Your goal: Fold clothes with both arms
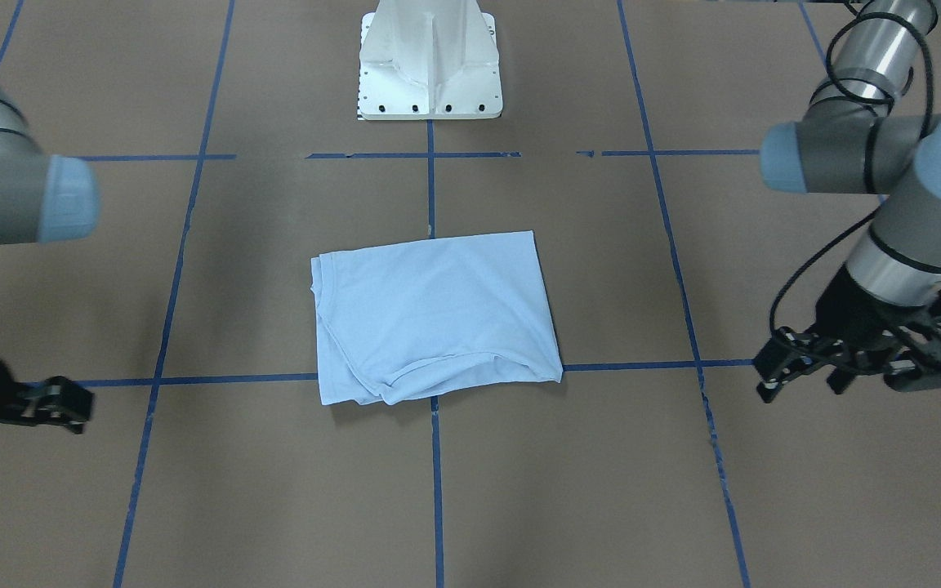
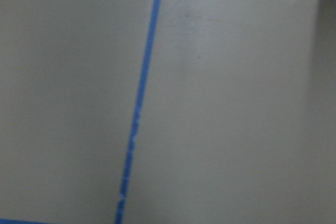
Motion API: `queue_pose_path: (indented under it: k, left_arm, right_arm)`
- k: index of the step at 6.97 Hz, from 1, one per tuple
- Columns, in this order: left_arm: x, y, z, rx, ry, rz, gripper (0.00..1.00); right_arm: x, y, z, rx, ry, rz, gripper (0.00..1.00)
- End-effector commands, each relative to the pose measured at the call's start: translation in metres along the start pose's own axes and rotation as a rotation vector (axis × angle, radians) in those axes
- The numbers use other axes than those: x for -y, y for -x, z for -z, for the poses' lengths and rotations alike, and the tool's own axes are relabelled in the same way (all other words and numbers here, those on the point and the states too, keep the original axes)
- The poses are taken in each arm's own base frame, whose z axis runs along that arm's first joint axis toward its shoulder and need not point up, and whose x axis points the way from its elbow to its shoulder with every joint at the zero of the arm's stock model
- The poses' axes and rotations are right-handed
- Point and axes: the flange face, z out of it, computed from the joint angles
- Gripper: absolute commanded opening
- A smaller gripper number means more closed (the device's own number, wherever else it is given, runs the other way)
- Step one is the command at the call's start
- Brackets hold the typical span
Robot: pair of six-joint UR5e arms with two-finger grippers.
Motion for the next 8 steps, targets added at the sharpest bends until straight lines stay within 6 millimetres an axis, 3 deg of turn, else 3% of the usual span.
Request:
queue_pose_path:
  k: [1, 2, 3, 4, 5, 6, 7, 8]
  left_arm:
    - [0.01, 0.158, 0.015, 0.059, 0.061, -0.217, 1.0]
    - [0.002, 0.232, 0.022, 0.105, 0.083, -0.324, 1.0]
    - [-0.008, 0.287, 0.03, 0.138, 0.105, -0.38, 1.0]
    - [-0.021, 0.331, 0.042, 0.124, 0.118, -0.362, 1.0]
    - [-0.049, 0.344, 0.036, 0.019, 0.165, -0.276, 1.0]
    - [-0.068, 0.355, 0.03, -0.002, 0.175, -0.151, 1.0]
    - [-0.07, 0.357, 0.03, -0.001, 0.163, -0.147, 1.0]
    - [-0.067, 0.358, 0.04, -0.009, 0.142, -0.152, 1.0]
  right_arm:
    - [-0.055, -0.184, 0.018, 0.044, 0.008, 0.079, 1.0]
    - [-0.092, -0.237, 0.008, 0.101, 0.025, 0.038, 1.0]
    - [-0.132, -0.289, 0.009, 0.17, 0.013, -0.021, 1.0]
    - [-0.177, -0.324, 0.004, 0.182, 0.011, -0.064, 1.0]
    - [-0.211, -0.322, -0.001, 0.186, 0.008, -0.062, 1.0]
    - [-0.218, -0.319, 0.001, 0.175, 0.008, -0.067, 1.0]
    - [-0.23, -0.328, -0.011, 0.141, 0.034, -0.074, 1.0]
    - [-0.224, -0.317, -0.013, 0.052, 0.046, -0.027, 1.0]
